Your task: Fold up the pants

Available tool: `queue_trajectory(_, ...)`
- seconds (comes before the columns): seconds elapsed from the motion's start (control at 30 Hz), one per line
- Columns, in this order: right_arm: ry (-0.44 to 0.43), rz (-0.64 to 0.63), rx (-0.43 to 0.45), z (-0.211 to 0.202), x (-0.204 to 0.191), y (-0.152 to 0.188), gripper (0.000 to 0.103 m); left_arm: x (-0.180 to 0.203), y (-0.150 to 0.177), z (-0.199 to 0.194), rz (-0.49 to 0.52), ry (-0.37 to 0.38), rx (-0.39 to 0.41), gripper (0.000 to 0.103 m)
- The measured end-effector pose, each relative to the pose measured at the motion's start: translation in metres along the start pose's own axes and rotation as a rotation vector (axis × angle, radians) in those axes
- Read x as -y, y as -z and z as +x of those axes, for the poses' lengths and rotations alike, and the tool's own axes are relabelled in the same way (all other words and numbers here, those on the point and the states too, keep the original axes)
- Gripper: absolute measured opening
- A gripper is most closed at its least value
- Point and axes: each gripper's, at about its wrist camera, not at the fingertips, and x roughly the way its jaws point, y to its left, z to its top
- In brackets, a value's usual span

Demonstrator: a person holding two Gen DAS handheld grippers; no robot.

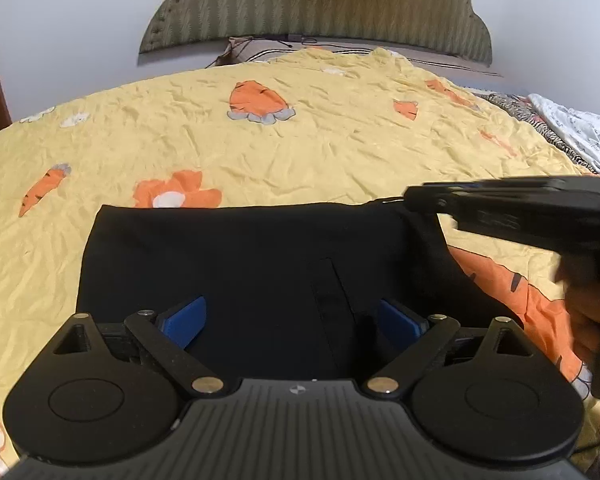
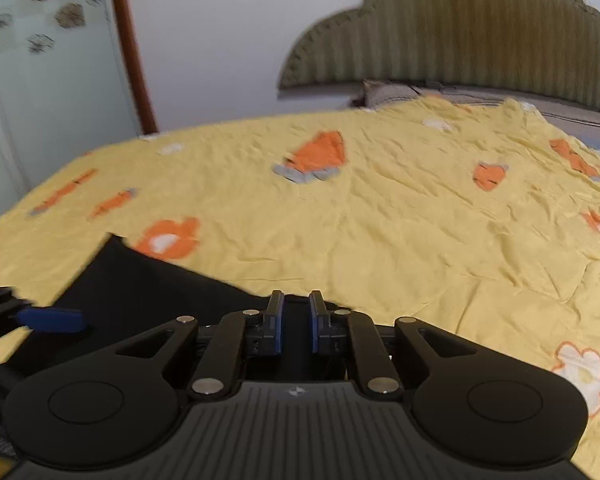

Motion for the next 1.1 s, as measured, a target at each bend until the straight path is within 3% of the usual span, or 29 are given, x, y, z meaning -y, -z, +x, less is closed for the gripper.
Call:
queue_trajectory(0.07,-0.031,0.000,-0.029,0.002,-0.005,0.006,0.012,0.002,0.001,0.009,-0.007,0.009,-0.036,0.097)
queue_trajectory(0.17,0.017,-0.035,-0.078,0.020,-0.008,0.016,0.015,0.005,0.004,0.017,-0.024,-0.010,-0.053,0.097)
queue_trajectory(0.23,0.033,0.012,-0.053,0.011,-0.009,0.015,0.016,0.008,0.003,0.015,-0.009,-0.029,-0.048,0.097)
queue_trajectory(0.37,0.087,-0.055,0.031,-0.023,-0.031,0.021,0.016,0.005,0.003,0.005,-0.032,-0.049,-0.040,0.097)
queue_trajectory(0.5,0.064,-0.038,-0.020,-0.023,-0.034,0.034,0.016,0.006,0.009,0.004,-0.007,-0.101,-0.069,0.098)
queue_trajectory(0.57,0.065,-0.016,-0.058,-0.013,-0.027,0.039,0.017,0.003,0.012,-0.001,-0.030,-0.090,-0.064,0.098)
queue_trajectory(0.8,0.073,0.049,-0.006,-0.034,-0.027,0.040,0.017,-0.008,0.015,-0.014,-0.059,-0.105,-0.068,0.097)
queue_trajectory(1.1,0.085,0.038,-0.042,-0.029,-0.032,0.052,0.018,-0.016,0.023,-0.020,-0.073,-0.105,-0.093,0.098)
